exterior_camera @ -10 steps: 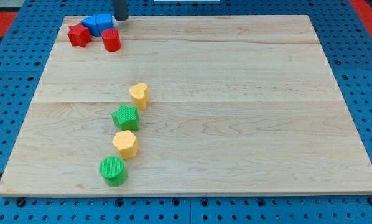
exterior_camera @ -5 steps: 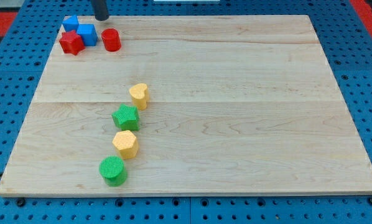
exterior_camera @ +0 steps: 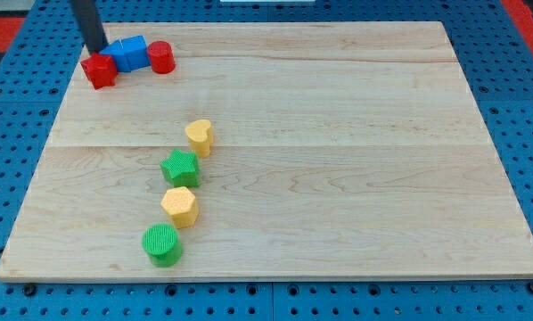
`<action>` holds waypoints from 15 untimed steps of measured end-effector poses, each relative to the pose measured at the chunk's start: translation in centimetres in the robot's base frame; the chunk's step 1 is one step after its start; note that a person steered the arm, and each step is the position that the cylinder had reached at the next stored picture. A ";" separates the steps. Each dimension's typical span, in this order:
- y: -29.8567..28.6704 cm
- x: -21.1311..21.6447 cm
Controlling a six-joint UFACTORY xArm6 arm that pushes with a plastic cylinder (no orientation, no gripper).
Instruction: Keep blue blocks in between the red blocks
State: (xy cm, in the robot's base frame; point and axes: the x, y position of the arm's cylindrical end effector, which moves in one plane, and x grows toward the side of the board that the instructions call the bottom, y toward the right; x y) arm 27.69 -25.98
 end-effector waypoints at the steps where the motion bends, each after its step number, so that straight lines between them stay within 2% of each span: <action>1: -0.8 1.1; 3: -4.0 3.0; 4: -1.4 4.3; 5: -2.8 3.6; 6: -2.5 -1.6; 7: 0.8 -3.6; 10: 3.3 -0.6; 11: 0.8 -2.8; 12: 3.2 -4.4; 13: 6.0 -3.4; 14: 6.2 -3.4; 15: 12.0 -4.8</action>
State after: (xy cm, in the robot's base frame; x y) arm 22.87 -14.00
